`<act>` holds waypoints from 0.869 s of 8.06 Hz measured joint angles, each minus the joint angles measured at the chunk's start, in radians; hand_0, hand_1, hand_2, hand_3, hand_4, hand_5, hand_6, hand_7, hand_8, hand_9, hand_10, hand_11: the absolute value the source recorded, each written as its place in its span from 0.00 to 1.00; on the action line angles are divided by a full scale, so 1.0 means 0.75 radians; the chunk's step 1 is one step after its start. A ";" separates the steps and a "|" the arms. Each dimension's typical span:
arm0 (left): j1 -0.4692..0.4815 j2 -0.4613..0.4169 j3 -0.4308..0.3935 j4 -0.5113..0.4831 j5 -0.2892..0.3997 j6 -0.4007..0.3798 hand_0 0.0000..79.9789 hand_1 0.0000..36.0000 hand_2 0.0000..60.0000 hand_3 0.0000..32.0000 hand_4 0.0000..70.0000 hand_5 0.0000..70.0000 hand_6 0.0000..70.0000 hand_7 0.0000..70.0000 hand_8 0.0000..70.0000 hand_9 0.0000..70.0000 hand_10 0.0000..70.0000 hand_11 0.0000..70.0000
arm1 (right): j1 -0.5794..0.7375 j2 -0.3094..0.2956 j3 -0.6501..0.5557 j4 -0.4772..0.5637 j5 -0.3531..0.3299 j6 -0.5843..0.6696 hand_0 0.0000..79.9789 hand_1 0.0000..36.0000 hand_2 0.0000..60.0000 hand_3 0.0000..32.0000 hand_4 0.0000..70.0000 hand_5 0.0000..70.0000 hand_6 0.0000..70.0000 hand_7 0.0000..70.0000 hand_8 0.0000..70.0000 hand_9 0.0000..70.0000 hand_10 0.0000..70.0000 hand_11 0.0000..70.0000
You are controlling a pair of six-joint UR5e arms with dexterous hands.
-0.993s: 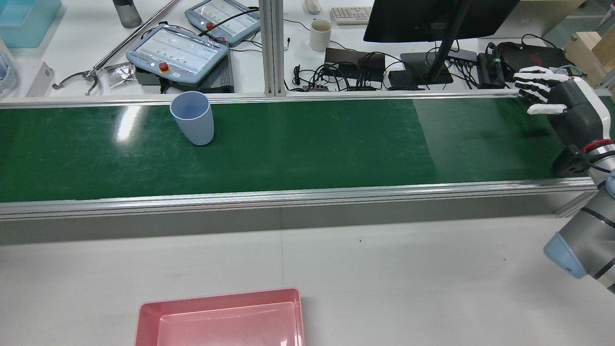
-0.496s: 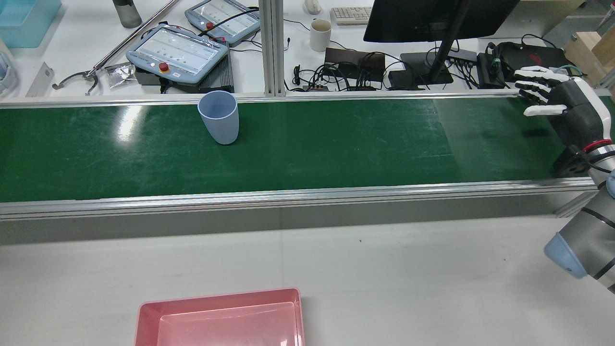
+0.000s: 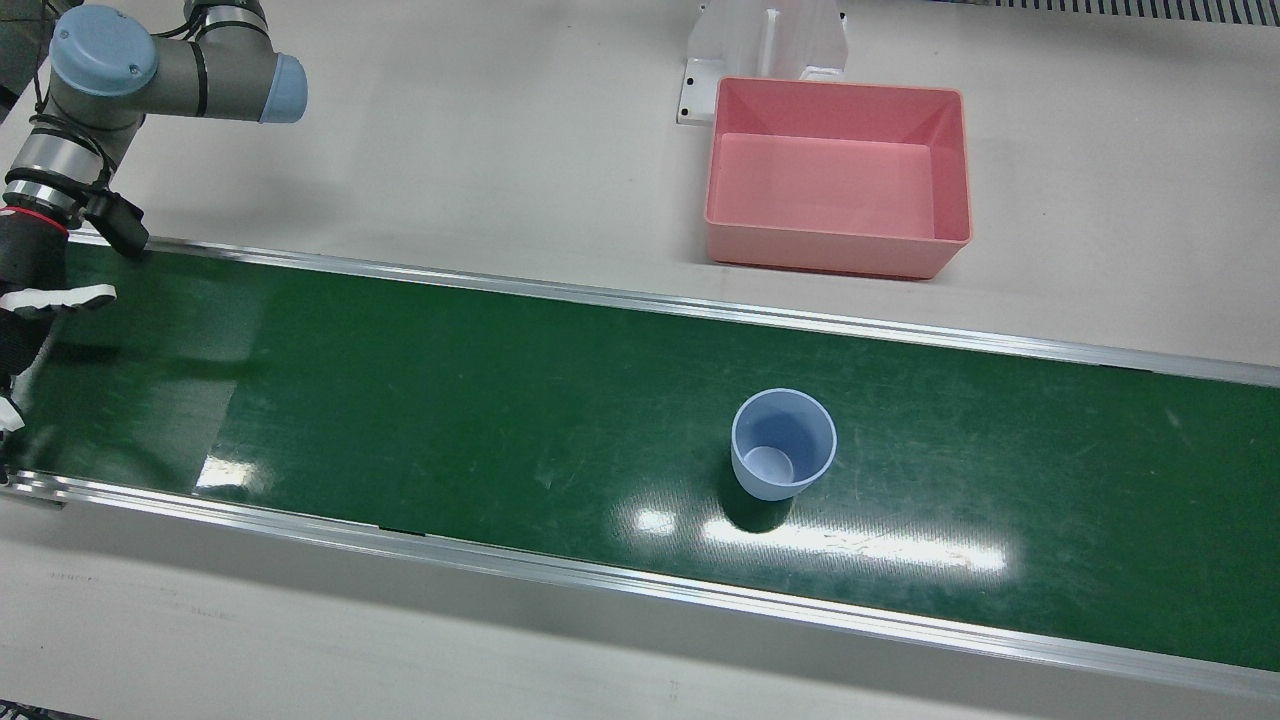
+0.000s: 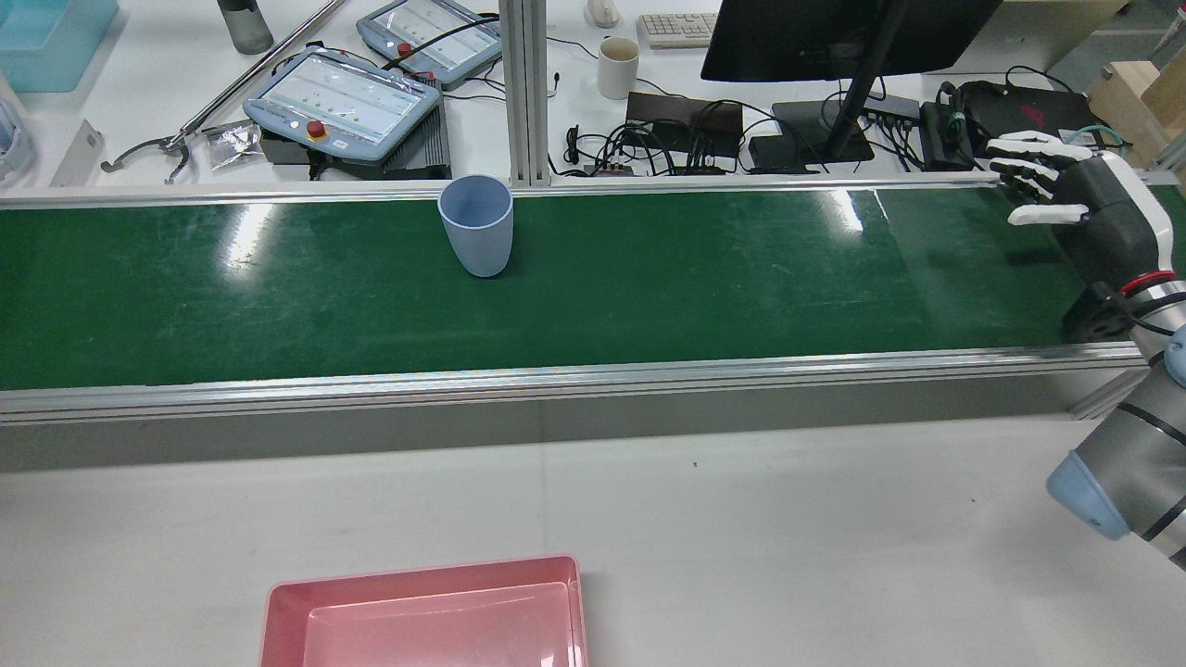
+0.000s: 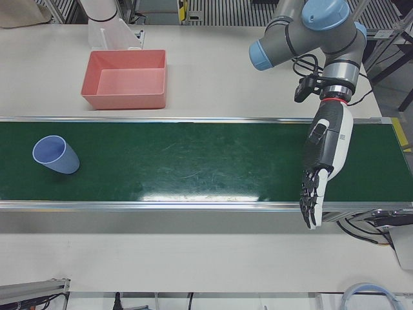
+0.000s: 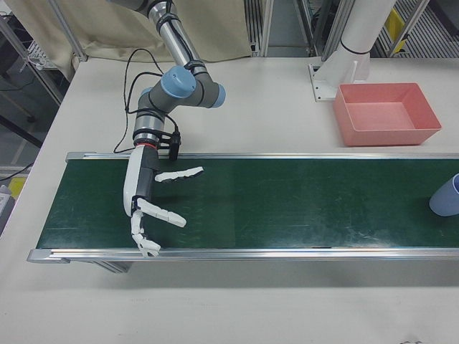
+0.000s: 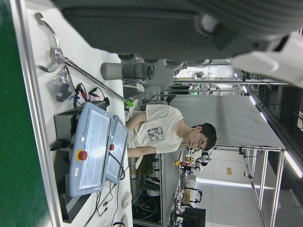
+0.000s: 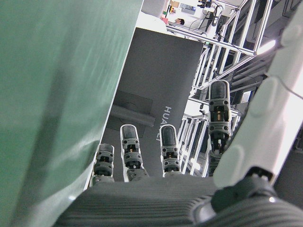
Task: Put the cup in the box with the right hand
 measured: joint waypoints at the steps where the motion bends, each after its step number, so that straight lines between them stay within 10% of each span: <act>1: 0.001 0.000 0.000 0.000 0.000 0.000 0.00 0.00 0.00 0.00 0.00 0.00 0.00 0.00 0.00 0.00 0.00 0.00 | -0.003 0.000 0.000 0.001 0.000 0.000 0.63 0.10 0.00 0.99 0.53 0.08 0.07 0.56 0.24 0.30 0.13 0.20; 7: 0.000 0.001 0.000 0.000 0.000 0.000 0.00 0.00 0.00 0.00 0.00 0.00 0.00 0.00 0.00 0.00 0.00 0.00 | -0.005 0.002 0.007 -0.003 0.000 0.000 0.64 0.12 0.00 1.00 0.52 0.08 0.07 0.56 0.24 0.30 0.13 0.19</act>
